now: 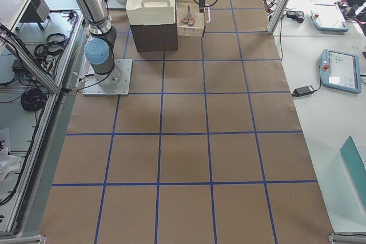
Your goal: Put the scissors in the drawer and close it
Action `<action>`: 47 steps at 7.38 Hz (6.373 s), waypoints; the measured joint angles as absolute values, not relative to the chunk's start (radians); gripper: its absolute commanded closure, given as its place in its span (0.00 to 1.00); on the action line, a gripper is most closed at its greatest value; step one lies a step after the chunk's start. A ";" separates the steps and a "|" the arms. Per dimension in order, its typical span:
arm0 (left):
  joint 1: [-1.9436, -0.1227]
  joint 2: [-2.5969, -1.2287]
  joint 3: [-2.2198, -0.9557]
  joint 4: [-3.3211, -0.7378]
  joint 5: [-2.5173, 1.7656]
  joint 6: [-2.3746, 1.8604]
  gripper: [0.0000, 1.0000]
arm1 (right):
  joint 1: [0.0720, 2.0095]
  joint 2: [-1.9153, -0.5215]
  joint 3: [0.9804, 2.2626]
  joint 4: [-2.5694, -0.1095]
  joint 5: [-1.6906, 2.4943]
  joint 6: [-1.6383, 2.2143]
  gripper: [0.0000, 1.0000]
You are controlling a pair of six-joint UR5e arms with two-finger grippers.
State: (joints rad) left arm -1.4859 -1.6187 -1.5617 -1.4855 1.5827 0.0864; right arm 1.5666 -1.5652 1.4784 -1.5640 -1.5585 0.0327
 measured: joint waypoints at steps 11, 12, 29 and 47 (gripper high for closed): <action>-1.752 -2.040 -1.420 -1.095 1.562 -0.456 0.00 | 1.566 -1.567 1.481 -1.565 -1.560 0.034 0.00; -1.769 -2.068 -1.419 -1.076 1.561 -0.482 0.00 | 1.566 -1.566 1.483 -1.564 -1.560 0.034 0.00; -1.826 -2.066 -1.392 -1.457 1.525 -0.513 0.00 | 1.566 -1.568 1.502 -1.563 -1.560 0.037 0.00; -1.909 -2.038 -1.405 -1.841 1.534 -0.604 0.00 | 1.566 -1.568 1.511 -1.569 -1.560 0.038 0.00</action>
State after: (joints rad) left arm -1.9091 -2.0383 -1.4049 -1.8408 1.5338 -0.6037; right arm 1.5662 -1.5677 1.5109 -1.5694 -1.5601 0.0384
